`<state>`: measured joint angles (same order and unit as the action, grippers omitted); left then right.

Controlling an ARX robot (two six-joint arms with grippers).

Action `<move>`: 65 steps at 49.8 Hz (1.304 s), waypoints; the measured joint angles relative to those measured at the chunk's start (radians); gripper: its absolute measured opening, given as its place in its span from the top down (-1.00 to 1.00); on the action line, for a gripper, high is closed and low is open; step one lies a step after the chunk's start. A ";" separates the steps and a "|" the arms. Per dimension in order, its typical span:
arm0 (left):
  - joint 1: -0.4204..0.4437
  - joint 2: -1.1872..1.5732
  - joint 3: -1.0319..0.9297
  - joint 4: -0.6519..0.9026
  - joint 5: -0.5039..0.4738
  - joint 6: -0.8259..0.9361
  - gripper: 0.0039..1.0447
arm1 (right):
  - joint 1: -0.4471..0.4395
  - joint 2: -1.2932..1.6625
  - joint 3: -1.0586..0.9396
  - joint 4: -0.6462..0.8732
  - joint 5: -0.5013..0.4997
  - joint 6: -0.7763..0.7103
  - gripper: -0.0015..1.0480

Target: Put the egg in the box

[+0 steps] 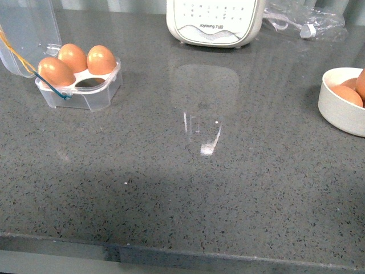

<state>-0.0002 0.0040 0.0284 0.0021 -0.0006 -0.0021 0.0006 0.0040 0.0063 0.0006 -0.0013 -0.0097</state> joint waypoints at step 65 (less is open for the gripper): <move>0.000 0.000 0.000 0.000 0.000 0.000 -0.87 | 0.003 0.444 0.190 0.086 0.236 0.084 -0.86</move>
<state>-0.0002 0.0036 0.0284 0.0021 -0.0006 -0.0021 0.0032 0.4480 0.1967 0.0868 0.2344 0.0746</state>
